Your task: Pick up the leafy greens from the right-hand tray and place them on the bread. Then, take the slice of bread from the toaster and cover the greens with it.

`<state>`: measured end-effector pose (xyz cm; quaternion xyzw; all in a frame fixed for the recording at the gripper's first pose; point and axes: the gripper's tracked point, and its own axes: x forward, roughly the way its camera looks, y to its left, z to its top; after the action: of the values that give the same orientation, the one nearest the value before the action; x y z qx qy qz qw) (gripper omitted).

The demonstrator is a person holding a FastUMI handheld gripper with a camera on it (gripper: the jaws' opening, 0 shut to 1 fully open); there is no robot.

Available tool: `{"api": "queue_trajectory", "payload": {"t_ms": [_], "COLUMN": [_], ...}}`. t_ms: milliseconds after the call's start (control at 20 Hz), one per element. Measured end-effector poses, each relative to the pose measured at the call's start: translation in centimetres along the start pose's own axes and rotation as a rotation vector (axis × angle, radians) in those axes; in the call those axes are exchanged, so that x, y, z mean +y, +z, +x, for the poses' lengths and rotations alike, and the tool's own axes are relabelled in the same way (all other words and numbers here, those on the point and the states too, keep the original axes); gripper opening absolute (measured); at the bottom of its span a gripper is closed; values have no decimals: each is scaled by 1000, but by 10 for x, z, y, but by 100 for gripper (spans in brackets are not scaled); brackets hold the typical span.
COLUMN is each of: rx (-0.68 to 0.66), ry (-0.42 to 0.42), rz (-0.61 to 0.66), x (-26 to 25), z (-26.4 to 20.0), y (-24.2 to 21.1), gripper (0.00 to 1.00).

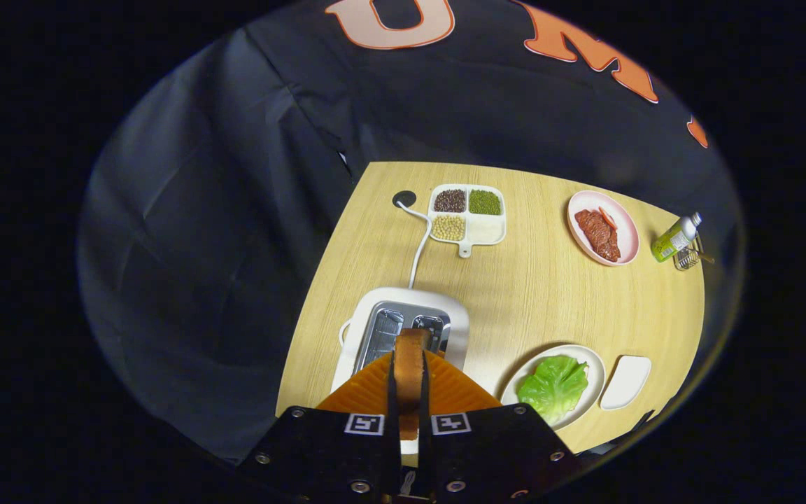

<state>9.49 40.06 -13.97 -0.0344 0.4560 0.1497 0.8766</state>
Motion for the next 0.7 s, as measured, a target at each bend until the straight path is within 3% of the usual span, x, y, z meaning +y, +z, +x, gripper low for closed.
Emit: {"api": "queue_trajectory", "payload": {"t_ms": [300,700], "rx": [-74,-110], "ry": [46,27], "rz": [0,43], "x": [-11,-80], "z": [-41,-73], "y": [13,-6], "gripper": [10,10]}}
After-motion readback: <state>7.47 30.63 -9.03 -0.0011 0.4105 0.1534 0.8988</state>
